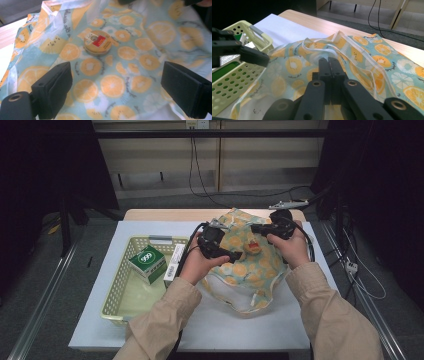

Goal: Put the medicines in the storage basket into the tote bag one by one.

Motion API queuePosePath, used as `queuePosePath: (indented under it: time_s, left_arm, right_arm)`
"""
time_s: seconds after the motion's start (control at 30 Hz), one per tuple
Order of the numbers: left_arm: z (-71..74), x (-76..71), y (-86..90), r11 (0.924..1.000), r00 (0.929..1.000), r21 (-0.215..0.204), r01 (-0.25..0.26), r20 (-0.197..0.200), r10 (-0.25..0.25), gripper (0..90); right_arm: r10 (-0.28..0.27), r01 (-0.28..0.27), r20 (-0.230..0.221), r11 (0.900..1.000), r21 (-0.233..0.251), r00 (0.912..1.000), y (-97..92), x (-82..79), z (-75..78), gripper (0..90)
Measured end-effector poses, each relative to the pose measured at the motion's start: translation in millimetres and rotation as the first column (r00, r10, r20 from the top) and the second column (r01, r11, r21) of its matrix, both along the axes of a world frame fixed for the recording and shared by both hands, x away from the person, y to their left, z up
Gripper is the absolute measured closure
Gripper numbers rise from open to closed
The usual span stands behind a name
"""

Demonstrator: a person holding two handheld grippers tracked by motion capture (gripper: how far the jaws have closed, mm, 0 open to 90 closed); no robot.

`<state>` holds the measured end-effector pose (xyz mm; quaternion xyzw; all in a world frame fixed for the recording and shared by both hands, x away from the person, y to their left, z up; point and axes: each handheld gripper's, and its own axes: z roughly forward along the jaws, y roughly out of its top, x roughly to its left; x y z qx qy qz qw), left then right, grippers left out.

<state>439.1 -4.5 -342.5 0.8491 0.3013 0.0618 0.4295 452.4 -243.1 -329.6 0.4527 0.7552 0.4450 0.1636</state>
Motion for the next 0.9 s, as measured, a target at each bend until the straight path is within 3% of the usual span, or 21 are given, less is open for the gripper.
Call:
queuePosePath:
  time_s: [0.2, 0.3, 0.4, 0.5, 0.67, 0.9]
  left_arm:
    - [13.1, -7.0, 16.6, 0.9999, 1.0000, 0.011, 0.001, 0.005, -0.001, 10.0]
    - [22.1, -10.2, 26.0, 1.0000, 1.0000, -0.007, -0.006, -0.002, 0.006, 9.9]
    - [31.0, -12.9, 36.6, 0.9994, 0.9994, 0.035, -0.006, 0.035, 0.004, 9.1]
    - [37.0, -13.9, 51.8, 0.9979, 0.9991, 0.061, -0.024, 0.037, 0.022, 9.2]
    - [39.4, -11.4, 81.1, 0.9945, 0.9955, 0.063, -0.084, 0.048, 0.081, 9.2]
    - [35.2, -10.9, 111.3, 0.9903, 0.9926, 0.080, -0.113, 0.053, 0.109, 9.2]
  right_arm:
    - [0.003, -0.003, -0.001, 1.0000, 0.001, 1.0000, -0.3, -2.4, -2.1, 90.0]
    - [0.001, -0.001, 0.000, 1.0000, 0.004, 1.0000, -1.6, -3.1, -2.3, 90.0]
    - [0.000, 0.000, 0.000, 1.0000, 0.004, 1.0000, -2.4, -3.8, -2.3, 90.0]
    - [-0.002, 0.002, 0.001, 1.0000, 0.007, 1.0000, -2.6, -4.5, -2.0, 90.0]
    - [-0.001, 0.001, 0.002, 1.0000, 0.005, 1.0000, -0.4, -4.6, -2.2, 90.0]
    - [0.005, -0.005, 0.000, 1.0000, 0.005, 1.0000, 3.8, -3.8, -3.4, 90.0]
